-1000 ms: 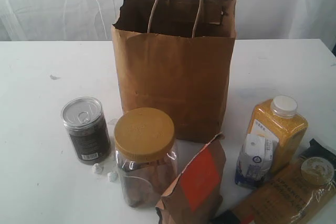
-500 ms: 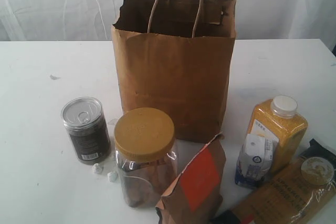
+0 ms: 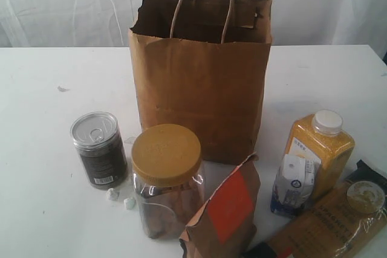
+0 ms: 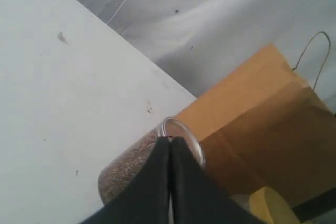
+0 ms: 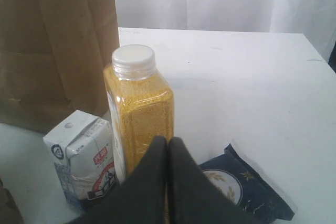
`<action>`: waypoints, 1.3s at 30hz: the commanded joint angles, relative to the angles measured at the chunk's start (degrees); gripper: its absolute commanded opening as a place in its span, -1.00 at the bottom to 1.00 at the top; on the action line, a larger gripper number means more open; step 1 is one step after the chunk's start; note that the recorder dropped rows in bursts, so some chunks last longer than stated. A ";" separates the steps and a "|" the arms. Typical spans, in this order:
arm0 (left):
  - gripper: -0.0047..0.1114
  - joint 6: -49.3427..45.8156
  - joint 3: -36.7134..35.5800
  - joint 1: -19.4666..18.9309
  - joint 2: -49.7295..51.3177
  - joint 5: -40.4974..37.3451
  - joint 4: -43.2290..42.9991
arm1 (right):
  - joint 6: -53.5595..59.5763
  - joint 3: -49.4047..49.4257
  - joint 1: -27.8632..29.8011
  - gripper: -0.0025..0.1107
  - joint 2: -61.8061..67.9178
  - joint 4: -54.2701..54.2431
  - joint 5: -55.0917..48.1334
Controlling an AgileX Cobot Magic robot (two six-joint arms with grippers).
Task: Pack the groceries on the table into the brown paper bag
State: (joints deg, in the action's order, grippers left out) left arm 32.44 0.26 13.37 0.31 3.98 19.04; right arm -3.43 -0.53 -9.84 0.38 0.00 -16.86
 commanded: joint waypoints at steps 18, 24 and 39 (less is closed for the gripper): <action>-0.92 -25.35 29.03 3.39 14.92 -50.15 8.19 | -0.28 -0.10 0.23 -0.96 -0.38 0.40 0.67; -0.91 -33.88 26.27 3.39 28.18 -39.61 10.71 | -0.28 -0.10 0.23 -0.96 -0.38 0.40 0.67; 0.08 -114.41 23.11 3.39 75.68 -28.83 73.35 | -0.28 -0.10 0.23 -0.96 -0.38 0.40 0.67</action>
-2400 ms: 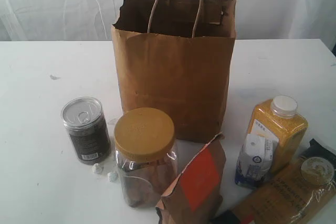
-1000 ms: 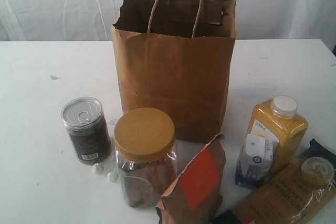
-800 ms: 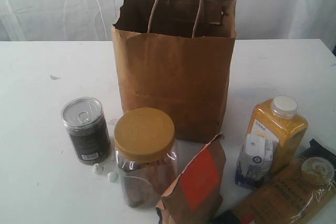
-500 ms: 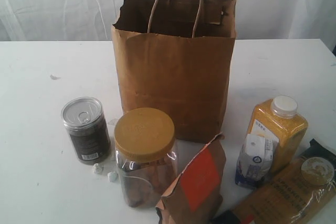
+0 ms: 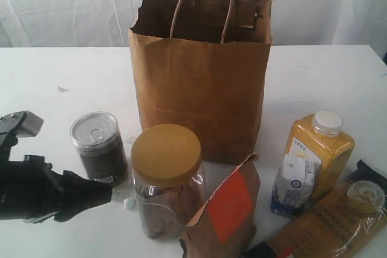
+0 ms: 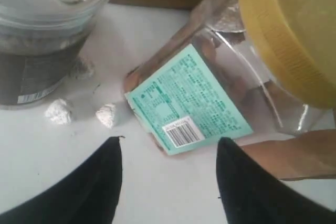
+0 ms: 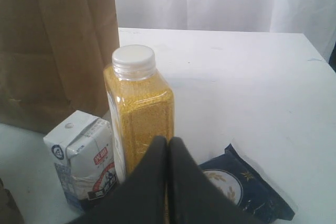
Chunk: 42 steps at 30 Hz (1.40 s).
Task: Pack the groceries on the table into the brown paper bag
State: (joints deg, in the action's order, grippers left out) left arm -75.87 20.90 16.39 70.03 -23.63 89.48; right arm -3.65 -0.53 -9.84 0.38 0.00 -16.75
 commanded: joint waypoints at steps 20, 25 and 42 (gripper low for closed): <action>0.08 -16.83 9.07 14.38 19.51 16.13 1.69 | -0.06 -0.10 0.23 -0.96 -0.38 0.40 0.56; 0.08 -16.59 11.18 16.77 19.51 23.63 1.69 | -0.06 -0.10 0.23 -0.96 -0.38 0.40 0.56; 0.08 -16.89 13.57 18.10 23.35 19.82 1.44 | -0.06 -0.10 0.23 -0.96 -0.38 0.40 0.56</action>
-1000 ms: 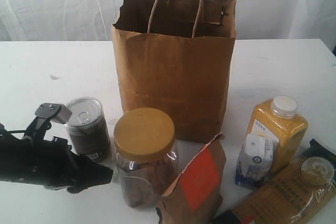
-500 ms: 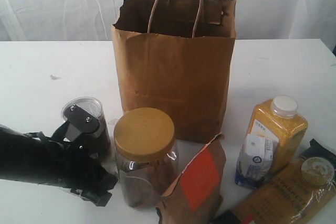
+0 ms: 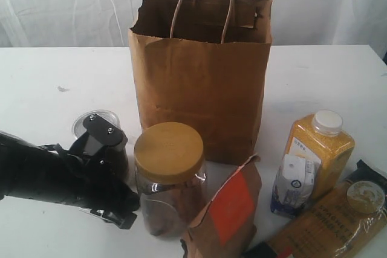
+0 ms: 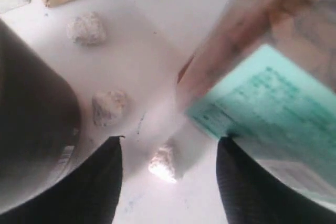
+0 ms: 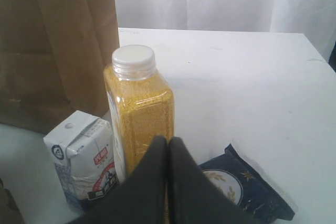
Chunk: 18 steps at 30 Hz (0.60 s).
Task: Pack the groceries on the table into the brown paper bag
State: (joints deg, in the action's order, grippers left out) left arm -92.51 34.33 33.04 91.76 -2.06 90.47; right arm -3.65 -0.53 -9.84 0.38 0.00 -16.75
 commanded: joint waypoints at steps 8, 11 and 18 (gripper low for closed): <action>0.07 -0.31 0.14 3.17 3.17 2.95 0.32 | -0.06 -0.10 0.23 -0.96 -0.38 0.40 0.56; -0.02 0.19 0.14 3.17 3.17 3.79 0.74 | -0.06 -0.10 0.23 -0.96 -0.38 0.40 0.56; -0.82 1.52 0.14 3.17 3.17 3.94 0.74 | -0.06 -0.10 0.23 -0.96 -0.38 0.40 0.56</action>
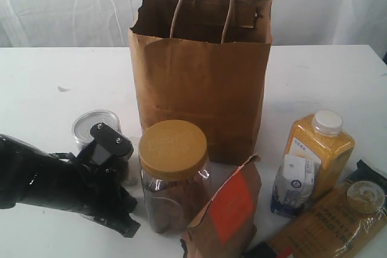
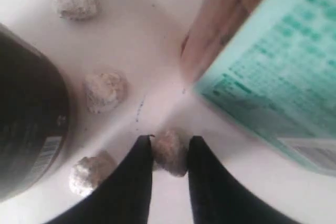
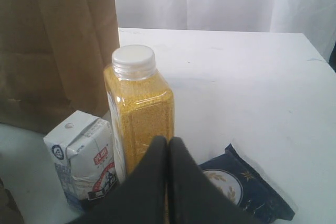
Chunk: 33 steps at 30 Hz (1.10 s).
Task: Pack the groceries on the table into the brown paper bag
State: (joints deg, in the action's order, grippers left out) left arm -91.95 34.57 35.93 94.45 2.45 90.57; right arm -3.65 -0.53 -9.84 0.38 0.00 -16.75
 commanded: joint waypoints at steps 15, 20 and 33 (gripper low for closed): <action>-0.92 1.23 -0.10 0.27 -16.31 0.26 3.94 | -0.06 -0.10 0.23 -0.96 -0.38 0.40 0.56; -0.92 2.99 2.34 0.27 -27.39 -1.07 5.48 | -0.06 -0.10 0.23 -0.96 -0.38 0.40 0.56; -0.92 1.63 23.20 0.15 -29.20 6.61 5.64 | -0.06 -0.10 0.23 -0.96 -0.38 0.40 0.56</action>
State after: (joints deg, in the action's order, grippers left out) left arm -90.07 53.88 36.03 62.42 8.36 94.57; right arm -3.65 -0.53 -9.84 0.38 0.00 -16.75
